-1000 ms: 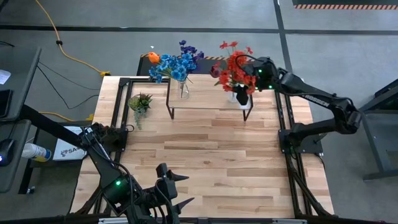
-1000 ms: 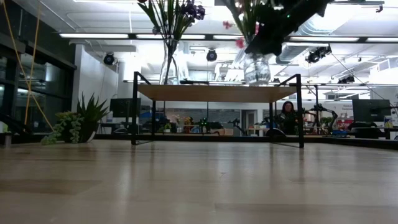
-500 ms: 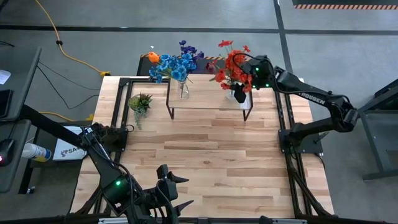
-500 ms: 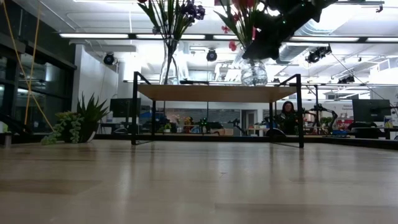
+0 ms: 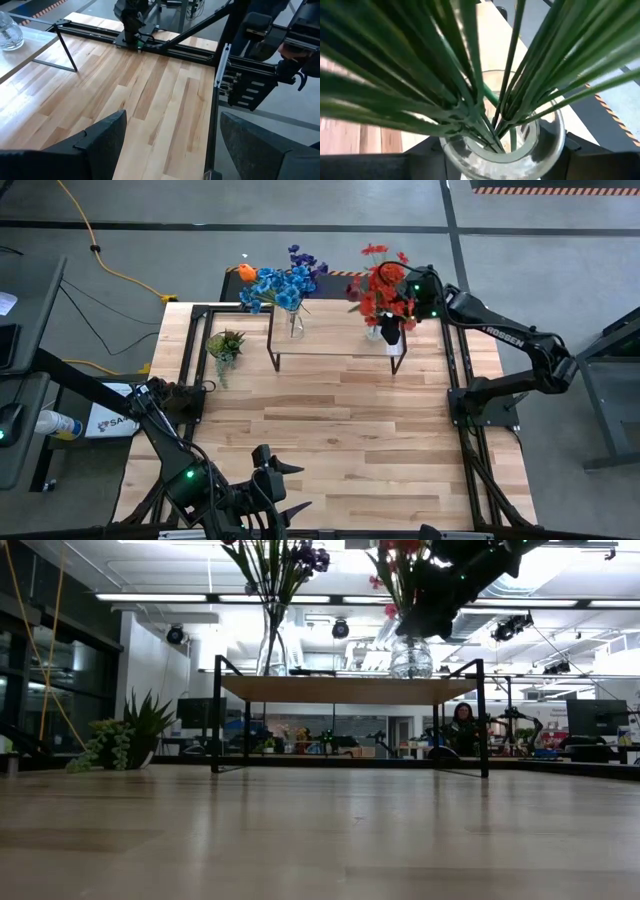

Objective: Pick and place flowers into a vace then onto a shelf
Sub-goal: Put the right flowers transparent vase on the shelf

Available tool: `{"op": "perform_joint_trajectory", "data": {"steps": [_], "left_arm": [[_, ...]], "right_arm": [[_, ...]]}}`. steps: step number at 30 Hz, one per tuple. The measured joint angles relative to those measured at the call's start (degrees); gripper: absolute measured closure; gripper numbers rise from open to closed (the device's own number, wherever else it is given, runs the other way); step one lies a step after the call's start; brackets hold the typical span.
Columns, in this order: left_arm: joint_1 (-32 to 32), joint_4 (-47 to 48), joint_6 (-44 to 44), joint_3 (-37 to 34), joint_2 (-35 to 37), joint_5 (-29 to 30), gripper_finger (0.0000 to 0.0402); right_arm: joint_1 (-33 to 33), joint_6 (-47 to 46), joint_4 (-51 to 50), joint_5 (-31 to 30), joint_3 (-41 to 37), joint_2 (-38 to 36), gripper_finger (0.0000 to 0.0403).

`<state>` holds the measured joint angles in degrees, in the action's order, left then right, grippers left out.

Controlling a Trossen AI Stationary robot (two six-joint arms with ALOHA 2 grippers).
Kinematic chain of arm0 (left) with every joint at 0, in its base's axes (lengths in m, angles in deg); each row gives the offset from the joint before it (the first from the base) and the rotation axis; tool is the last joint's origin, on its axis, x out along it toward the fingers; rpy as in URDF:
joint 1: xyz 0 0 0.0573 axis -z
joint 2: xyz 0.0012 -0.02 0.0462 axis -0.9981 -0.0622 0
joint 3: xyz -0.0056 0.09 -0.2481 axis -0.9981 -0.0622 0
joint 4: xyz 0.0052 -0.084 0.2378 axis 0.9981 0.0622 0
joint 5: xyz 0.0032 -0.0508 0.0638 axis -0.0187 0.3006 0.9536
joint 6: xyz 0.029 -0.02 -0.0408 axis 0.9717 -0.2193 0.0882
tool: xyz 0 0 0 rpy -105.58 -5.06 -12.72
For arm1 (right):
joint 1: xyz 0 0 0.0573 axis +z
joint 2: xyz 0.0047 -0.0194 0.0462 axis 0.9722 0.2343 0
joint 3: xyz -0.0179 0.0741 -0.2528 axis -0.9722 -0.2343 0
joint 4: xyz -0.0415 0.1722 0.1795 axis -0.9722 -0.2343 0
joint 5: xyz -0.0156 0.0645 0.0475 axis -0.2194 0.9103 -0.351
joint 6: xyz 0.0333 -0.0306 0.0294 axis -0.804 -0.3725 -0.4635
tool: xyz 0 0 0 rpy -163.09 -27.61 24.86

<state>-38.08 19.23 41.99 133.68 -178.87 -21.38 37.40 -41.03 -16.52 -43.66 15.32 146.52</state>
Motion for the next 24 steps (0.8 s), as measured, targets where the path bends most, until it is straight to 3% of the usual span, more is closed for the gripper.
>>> {"op": "perform_joint_trajectory", "data": {"steps": [15,24], "left_arm": [[0.0,-0.02,0.0,0.0,0.0,0.04,0.0048],[0.0,-0.03,0.0,0.0,0.0,0.07,0.0048]], "right_arm": [[0.0,0.78,-1.65,-0.05,-0.02,0.1,0.0196],[0.0,0.58,-2.0,-3.43,-0.02,0.11,0.0191]]}}
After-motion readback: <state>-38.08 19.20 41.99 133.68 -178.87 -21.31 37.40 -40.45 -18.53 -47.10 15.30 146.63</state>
